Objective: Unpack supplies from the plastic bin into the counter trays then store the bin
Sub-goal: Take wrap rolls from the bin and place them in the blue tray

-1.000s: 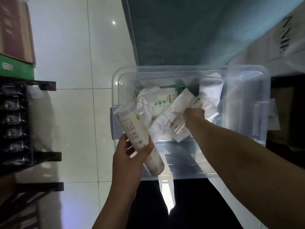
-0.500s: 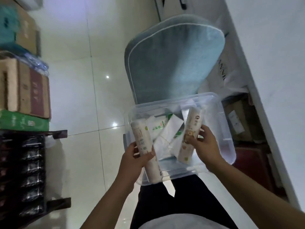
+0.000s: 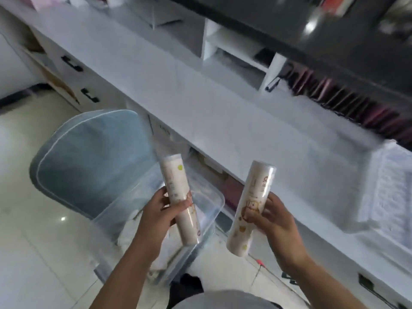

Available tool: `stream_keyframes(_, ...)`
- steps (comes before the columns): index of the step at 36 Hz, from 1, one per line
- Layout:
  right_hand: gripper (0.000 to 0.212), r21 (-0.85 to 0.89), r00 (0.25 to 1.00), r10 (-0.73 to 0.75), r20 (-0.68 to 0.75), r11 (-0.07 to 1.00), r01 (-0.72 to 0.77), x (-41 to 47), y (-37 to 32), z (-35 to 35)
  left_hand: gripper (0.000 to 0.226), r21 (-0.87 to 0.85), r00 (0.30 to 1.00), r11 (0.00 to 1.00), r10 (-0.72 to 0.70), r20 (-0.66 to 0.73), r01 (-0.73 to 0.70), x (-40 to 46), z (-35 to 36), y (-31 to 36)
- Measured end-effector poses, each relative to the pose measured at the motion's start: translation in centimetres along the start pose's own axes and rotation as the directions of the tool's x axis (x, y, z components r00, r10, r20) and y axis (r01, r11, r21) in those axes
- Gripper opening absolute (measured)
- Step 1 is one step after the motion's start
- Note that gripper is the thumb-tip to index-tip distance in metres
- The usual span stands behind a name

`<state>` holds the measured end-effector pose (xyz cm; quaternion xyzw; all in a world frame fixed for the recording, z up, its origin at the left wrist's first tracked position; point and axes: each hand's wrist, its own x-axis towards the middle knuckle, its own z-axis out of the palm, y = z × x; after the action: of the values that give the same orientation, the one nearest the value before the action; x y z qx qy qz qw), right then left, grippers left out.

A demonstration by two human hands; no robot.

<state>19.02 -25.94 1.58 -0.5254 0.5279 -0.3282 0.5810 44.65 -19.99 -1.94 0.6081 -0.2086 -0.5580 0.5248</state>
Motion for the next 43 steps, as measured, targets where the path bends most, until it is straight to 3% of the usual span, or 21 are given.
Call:
stream_keyframes(11,0.045,0.286,0.966,-0.046,-0.253,0.951,0.120,-12.2,2.3,-15.8,0.052,-0.008,0.965,0.999,-0.040,0.258,0.043,-9.0,17.9,-4.7)
stream_keyframes(17,0.043,0.394,0.941,-0.008,-0.338,0.907,0.149,-21.4,6.9,-24.8,0.047,0.095,0.904,0.992,-0.113,0.411,0.081,-16.1,25.0,-9.8)
stream_keyframes(24,0.051,0.410,0.862,-0.033,-0.505,0.870,0.273,-29.2,9.5,-31.8,0.045,0.177,0.819,0.975,-0.209,0.535,0.133,-21.0,30.8,-12.9)
stream_keyframes(26,0.052,0.363,0.821,-0.065,-0.568,0.875,0.320,-30.6,9.5,-33.8,0.044,0.181,0.791,0.972,-0.226,0.568,0.147,-21.3,32.0,-12.9)
stream_keyframes(33,0.060,0.054,0.635,-0.215,-0.742,0.925,0.376,-33.8,8.0,-41.6,0.044,0.211,0.796,0.969,-0.230,0.560,0.131,-20.5,37.5,-13.2)
stream_keyframes(39,0.055,-0.151,0.588,-0.330,-0.738,0.931,0.333,-33.3,6.0,-47.3,0.059,0.228,0.745,0.966,-0.239,0.622,0.119,-18.4,43.8,-12.4)
stream_keyframes(43,0.059,-0.367,0.602,-0.373,-0.706,0.920,0.140,-30.3,5.2,-50.9,0.052,0.211,0.735,0.971,-0.221,0.641,0.108,-16.8,48.7,-11.2)
